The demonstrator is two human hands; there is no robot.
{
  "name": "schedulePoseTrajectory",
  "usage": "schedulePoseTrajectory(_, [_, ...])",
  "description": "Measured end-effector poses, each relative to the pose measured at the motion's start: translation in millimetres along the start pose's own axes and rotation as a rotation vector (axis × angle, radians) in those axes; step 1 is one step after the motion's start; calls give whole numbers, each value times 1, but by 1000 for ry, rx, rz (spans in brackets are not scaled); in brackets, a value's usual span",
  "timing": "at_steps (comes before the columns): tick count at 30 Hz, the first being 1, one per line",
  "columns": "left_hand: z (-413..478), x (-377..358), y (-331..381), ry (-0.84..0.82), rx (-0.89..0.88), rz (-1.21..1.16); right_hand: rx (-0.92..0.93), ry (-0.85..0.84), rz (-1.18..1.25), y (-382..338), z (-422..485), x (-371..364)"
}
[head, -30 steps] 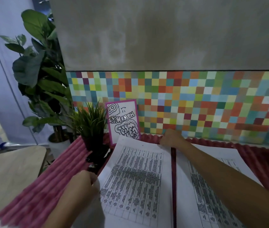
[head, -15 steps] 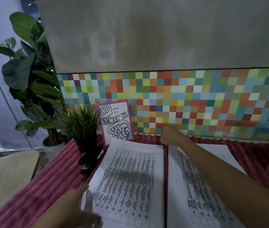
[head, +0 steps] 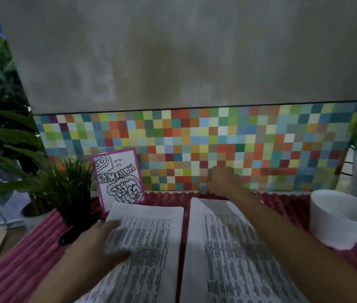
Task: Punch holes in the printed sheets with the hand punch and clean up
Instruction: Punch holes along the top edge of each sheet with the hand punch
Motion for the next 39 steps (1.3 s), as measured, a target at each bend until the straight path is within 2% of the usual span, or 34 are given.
schedulePoseTrajectory(2, [33,-27,44,-99,50,-217,-13,-35,0,20,-6,5])
schedulePoseTrajectory(4, [68,-68,84,-143,55,-237,-38,-69,-83,32,-12,-2])
schedulePoseTrajectory(7, [106,-124,112,-131,127,-141,-15,-85,-82,37,-12,-25])
schedulePoseTrajectory(11, [123,-166,111,-79,248,69,-30,-129,25,34,-7,-54])
schedulePoseTrajectory(14, [123,-165,110,166,193,91,-69,-113,-5,39,-4,-72])
schedulePoseTrajectory(18, [126,-175,101,51,182,-84,-93,-93,0,46,1,-80])
schedulePoseTrajectory(24, [121,-168,98,145,161,-314,-137,-179,121,50,9,-70])
schedulePoseTrajectory(30, [121,-167,96,186,162,-403,-146,-156,152,53,14,-69])
schedulePoseTrajectory(34, [123,-168,97,208,142,-463,-81,-72,251,45,8,-66])
schedulePoseTrajectory(39, [125,-173,94,230,129,-425,-138,69,218,42,-7,-62])
Point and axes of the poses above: each hand's wrist, its own z-axis towards the middle knuckle, its own x-axis out of the back of the hand, y = z × x, the point moved 5 cm from there along z, towards the middle knuckle, and after that the axes turned 3 degrees about x, right-handed, at the moved point
